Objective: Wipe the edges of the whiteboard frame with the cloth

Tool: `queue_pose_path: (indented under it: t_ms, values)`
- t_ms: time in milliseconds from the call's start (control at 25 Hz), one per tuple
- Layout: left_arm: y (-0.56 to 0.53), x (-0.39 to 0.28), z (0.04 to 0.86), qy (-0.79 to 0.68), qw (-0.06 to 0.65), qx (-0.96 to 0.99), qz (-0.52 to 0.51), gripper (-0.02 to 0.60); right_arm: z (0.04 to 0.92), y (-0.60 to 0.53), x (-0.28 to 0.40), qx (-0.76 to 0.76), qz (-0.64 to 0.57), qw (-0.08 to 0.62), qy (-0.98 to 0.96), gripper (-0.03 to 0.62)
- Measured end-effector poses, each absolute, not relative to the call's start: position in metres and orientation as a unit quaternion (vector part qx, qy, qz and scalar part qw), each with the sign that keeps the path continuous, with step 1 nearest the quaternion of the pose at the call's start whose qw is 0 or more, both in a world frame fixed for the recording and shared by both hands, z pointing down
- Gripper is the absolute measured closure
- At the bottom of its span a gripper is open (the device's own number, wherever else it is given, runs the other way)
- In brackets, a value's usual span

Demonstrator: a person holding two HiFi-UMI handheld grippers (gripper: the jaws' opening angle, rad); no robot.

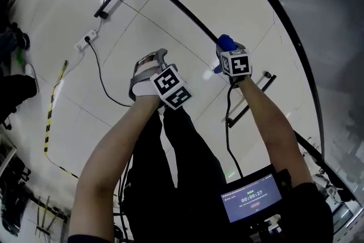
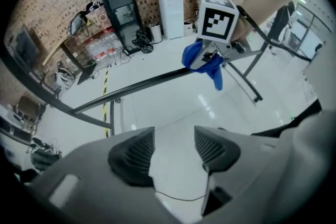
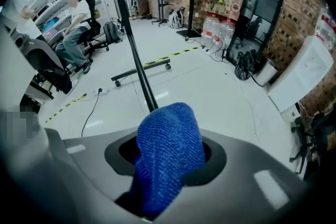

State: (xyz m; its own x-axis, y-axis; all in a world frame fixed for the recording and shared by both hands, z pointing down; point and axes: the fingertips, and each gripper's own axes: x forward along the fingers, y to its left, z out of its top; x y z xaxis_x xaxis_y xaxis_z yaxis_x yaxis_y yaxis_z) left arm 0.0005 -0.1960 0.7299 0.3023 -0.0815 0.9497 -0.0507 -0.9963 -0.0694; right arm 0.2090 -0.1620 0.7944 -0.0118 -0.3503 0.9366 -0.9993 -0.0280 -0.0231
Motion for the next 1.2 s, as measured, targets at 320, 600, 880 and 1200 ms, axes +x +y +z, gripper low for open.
queue_pose_path:
  t_ms: [320,600,880,1200]
  values:
    - [-0.208,0.005,0.727,0.082,0.007,-0.805,-0.588,0.345,0.795,-0.191,0.198,0.58,0.403,0.386,-0.594,0.424]
    - [-0.209,0.008,0.745,0.081,0.007,-0.806,-0.586,0.345,0.787,-0.22,0.175,0.583,0.379,0.395,-0.6,0.424]
    - [-0.234,0.01,0.755,0.07,-0.017,-0.818,-0.57,0.345,0.787,-0.26,0.168,0.568,0.36,0.413,-0.613,0.419]
    - [-0.274,-0.019,0.759,0.08,-0.027,-0.814,-0.574,0.345,0.78,-0.286,0.15,0.57,0.336,0.435,-0.611,0.419]
